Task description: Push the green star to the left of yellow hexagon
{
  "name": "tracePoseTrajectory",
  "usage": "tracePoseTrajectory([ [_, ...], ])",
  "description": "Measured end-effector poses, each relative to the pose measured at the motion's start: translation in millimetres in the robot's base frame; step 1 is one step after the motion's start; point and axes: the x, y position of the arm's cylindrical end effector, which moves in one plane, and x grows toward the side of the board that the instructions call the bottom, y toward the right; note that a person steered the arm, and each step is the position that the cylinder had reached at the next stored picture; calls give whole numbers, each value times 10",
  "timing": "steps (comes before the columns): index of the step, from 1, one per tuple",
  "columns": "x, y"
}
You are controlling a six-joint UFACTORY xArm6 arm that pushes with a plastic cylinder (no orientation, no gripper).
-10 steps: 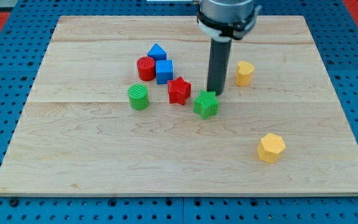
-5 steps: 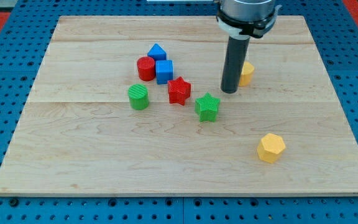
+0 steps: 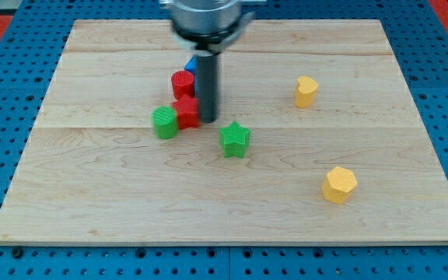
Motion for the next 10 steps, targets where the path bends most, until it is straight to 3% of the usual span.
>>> tracePoseTrajectory([
  [2, 451, 1423],
  [3, 495, 1382],
  [4, 16, 958],
  [5, 204, 324],
  [7, 663, 1360],
  [8, 207, 1153],
  [10, -381, 2383],
])
